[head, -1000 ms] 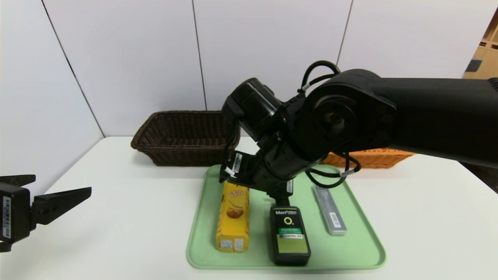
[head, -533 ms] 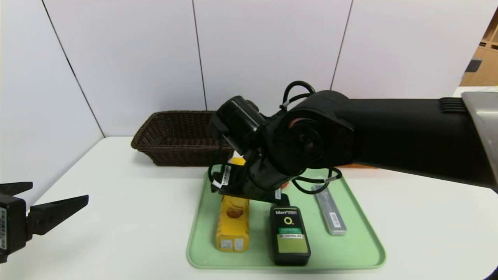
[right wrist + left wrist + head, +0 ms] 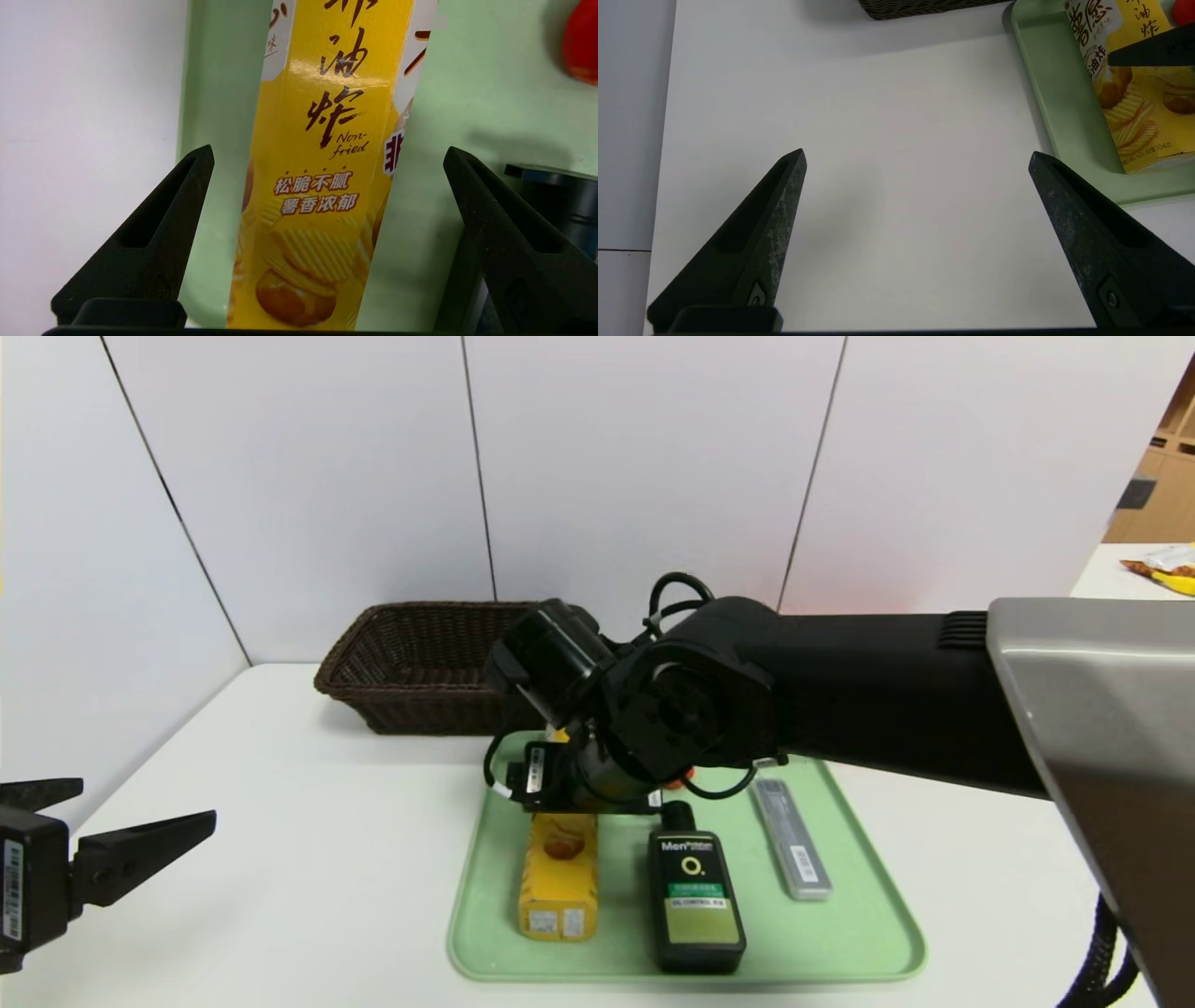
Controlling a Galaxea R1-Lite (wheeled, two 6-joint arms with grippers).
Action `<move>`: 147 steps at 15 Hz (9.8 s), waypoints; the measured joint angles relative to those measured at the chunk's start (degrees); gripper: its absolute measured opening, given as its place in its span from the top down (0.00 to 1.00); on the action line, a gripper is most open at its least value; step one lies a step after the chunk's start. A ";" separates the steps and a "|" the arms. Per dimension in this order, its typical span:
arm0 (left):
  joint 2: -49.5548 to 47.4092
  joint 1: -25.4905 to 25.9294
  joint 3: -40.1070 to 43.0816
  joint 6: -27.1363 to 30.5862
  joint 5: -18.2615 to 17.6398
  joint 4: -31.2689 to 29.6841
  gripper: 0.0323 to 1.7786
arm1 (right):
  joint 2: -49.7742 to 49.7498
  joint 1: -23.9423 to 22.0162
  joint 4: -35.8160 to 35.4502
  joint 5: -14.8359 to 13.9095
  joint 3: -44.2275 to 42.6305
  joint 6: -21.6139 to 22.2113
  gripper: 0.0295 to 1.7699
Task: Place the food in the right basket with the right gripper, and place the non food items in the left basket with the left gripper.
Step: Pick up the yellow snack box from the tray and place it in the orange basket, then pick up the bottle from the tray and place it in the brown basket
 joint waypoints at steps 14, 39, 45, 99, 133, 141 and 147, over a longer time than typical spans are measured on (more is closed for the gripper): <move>-1.55 0.00 1.93 -0.01 0.00 0.02 0.05 | 3.69 -0.16 -1.35 -0.20 -0.09 -3.41 0.07; -1.84 0.00 1.88 -0.72 0.02 -0.09 0.05 | -0.23 -7.98 1.35 -0.09 0.11 2.07 0.54; -1.87 0.00 3.00 -0.72 -0.01 -0.07 0.05 | -7.39 -9.56 -0.22 -3.58 0.09 -1.93 0.54; -1.05 0.00 2.67 -0.28 0.71 -0.07 0.05 | -4.30 -47.60 -14.08 8.74 3.52 31.17 0.17; 35.29 -35.19 -43.69 -22.61 19.21 21.87 0.05 | -49.20 -26.79 36.85 -10.86 0.74 -12.31 0.04; 46.78 -44.63 -49.65 -22.27 22.15 22.61 0.05 | -54.77 -25.14 36.74 -5.52 7.78 -33.93 0.04; 45.51 -44.93 -42.31 -13.04 11.00 8.13 0.05 | -59.98 -25.72 28.31 -3.12 21.31 -35.91 0.04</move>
